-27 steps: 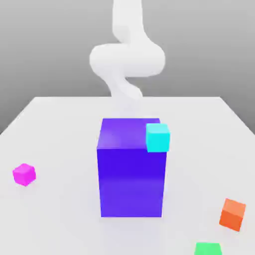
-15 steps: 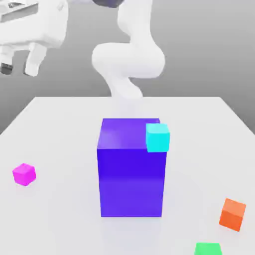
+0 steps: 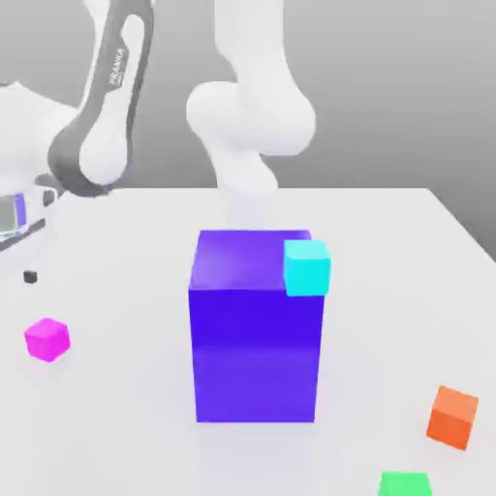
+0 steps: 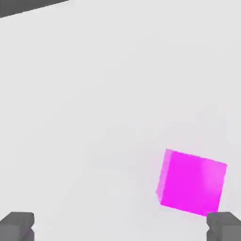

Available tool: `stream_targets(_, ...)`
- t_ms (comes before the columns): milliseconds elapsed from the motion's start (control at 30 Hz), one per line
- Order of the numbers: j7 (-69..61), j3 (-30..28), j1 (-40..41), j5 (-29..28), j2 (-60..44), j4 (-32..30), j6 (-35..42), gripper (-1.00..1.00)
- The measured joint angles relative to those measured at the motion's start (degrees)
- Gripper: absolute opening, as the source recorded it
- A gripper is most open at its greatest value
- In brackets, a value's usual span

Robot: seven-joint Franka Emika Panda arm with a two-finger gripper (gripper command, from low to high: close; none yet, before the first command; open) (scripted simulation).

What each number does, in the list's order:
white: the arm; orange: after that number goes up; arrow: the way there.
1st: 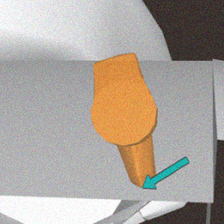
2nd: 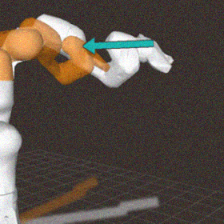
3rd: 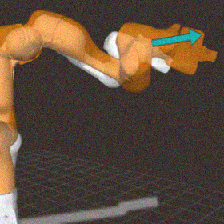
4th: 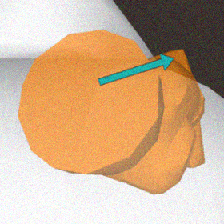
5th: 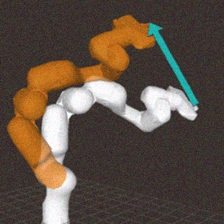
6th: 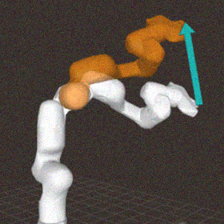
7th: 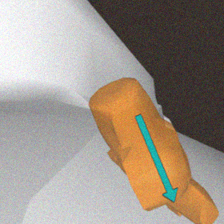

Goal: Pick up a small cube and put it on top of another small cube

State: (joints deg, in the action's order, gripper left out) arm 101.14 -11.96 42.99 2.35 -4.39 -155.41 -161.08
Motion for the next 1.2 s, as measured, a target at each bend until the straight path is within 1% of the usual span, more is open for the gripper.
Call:
stream_targets(133,-2.66,3.56,2.88,6.01,-8.02,0.64,-5.95,0.0)
stream_targets(200,-3.81,6.1,5.08,7.6,-12.14,1.42,-9.26,0.0)
stream_targets(233,-4.28,7.16,6.01,8.16,-13.96,1.79,-10.73,-1.0)
stream_targets(467,-4.19,7.51,6.37,8.08,-14.3,1.85,-11.1,-1.0)
stream_targets(533,-3.11,6.15,5.33,6.73,-11.28,1.23,-8.68,-1.0)
stream_targets(667,0.38,3.54,3.79,1.87,-3.36,-0.37,-2.45,-1.0)
stream_targets(700,-0.5,4.21,3.19,1.18,-2.75,0.03,-1.56,-1.0)
stream_targets(800,-1.62,8.76,-1.3,-0.92,-4.01,3.54,1.33,-1.0)
stream_targets(1033,-2.94,20.82,-14.53,-5.88,-8.88,13.53,7.78,-1.0)
stream_targets(1200,-3.55,27.86,-22.77,-8.57,-11.0,19.28,11.23,-1.0)
